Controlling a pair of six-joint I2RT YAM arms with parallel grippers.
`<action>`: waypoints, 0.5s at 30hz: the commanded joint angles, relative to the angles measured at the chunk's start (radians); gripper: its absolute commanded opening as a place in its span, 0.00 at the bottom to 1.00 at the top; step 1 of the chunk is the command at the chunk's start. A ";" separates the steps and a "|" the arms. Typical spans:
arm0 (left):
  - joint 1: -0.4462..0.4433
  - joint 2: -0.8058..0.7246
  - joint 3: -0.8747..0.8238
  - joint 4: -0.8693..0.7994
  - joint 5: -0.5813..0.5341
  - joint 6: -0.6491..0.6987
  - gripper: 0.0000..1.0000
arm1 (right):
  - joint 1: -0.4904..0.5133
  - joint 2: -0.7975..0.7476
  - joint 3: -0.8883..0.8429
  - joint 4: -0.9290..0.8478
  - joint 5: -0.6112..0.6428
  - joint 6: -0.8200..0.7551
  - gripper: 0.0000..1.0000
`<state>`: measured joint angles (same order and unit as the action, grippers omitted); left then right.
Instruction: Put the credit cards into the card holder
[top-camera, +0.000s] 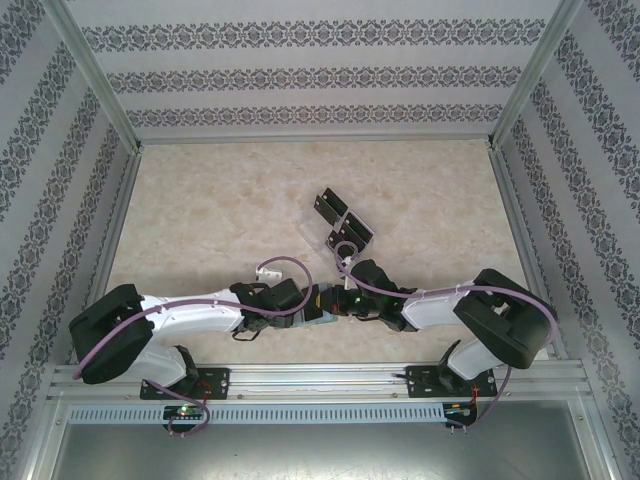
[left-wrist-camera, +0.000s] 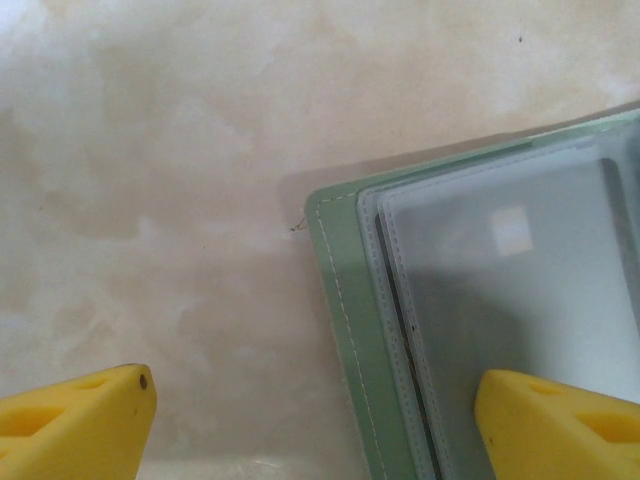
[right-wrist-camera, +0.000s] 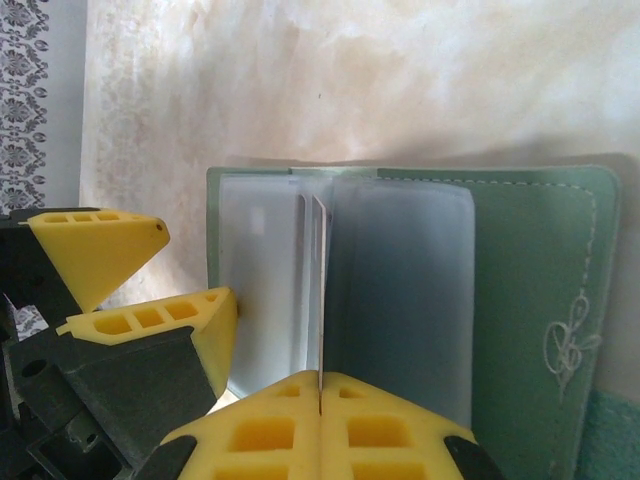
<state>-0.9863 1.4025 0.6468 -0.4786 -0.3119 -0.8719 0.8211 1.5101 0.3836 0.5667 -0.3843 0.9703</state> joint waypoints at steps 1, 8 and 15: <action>0.012 0.010 -0.037 -0.038 -0.004 -0.009 0.85 | 0.008 0.019 -0.002 0.035 -0.007 0.007 0.00; 0.012 0.007 -0.039 -0.037 -0.004 -0.009 0.85 | 0.009 0.047 0.001 0.057 -0.012 0.013 0.00; 0.012 0.004 -0.041 -0.038 -0.004 -0.009 0.84 | 0.009 0.075 0.001 0.085 -0.022 0.025 0.00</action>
<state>-0.9859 1.3983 0.6422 -0.4778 -0.3164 -0.8726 0.8207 1.5627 0.3836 0.6300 -0.3939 0.9905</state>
